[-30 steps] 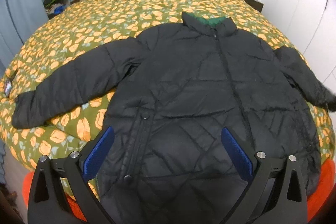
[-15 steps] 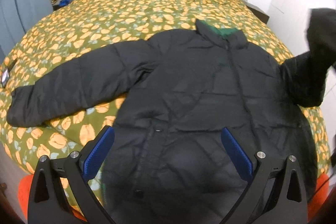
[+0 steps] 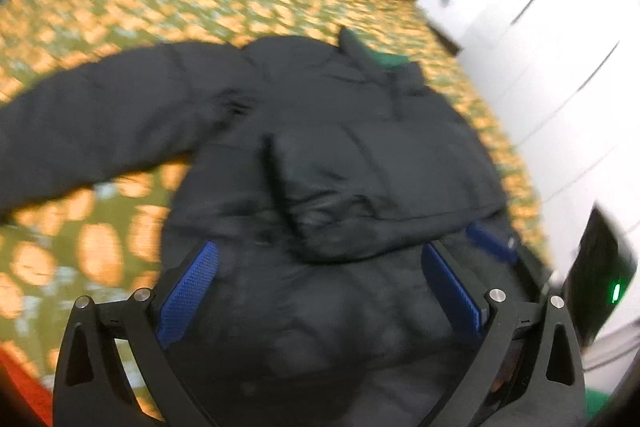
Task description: Fold large clothes
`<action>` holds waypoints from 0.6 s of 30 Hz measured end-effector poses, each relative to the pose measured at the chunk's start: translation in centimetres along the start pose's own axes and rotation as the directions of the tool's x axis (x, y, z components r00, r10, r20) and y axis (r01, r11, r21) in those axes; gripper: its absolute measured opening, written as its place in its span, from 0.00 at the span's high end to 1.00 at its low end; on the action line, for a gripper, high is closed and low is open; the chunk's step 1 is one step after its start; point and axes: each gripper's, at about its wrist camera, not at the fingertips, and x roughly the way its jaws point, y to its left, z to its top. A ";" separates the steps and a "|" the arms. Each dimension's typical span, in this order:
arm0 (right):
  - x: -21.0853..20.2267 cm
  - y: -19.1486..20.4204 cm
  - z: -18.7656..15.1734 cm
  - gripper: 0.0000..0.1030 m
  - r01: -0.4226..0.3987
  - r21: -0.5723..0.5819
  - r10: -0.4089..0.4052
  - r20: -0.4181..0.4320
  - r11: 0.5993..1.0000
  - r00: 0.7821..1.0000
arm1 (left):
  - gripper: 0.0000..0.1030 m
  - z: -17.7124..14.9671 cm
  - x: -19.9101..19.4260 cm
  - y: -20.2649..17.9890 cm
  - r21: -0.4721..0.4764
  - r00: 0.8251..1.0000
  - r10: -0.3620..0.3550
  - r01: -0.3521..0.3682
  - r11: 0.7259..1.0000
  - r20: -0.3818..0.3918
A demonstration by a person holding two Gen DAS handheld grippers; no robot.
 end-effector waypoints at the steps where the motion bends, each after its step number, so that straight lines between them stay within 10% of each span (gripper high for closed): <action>1: -1.3 -0.1 -0.4 0.15 -0.008 0.004 0.008 0.013 1.000 1.000 | 0.01 0.3 1.1 0.0 -0.007 0.998 -0.050 0.050 0.999 -0.033; 7: -6.2 -0.5 -3.7 0.15 -0.048 0.040 0.047 0.025 0.998 0.999 | 0.03 2.5 7.8 -0.9 0.023 0.991 0.083 -0.081 0.996 -0.105; 11: -8.6 -2.4 -5.3 0.15 -0.035 0.094 0.030 0.057 0.995 0.998 | 0.86 4.1 10.4 -1.8 0.071 0.975 0.179 -0.171 0.983 -0.133; 18: -10.8 -13.3 -1.9 0.16 0.032 0.250 -0.061 0.111 0.968 0.992 | 0.92 12.1 7.3 -4.0 0.175 0.965 0.244 -0.257 0.950 0.094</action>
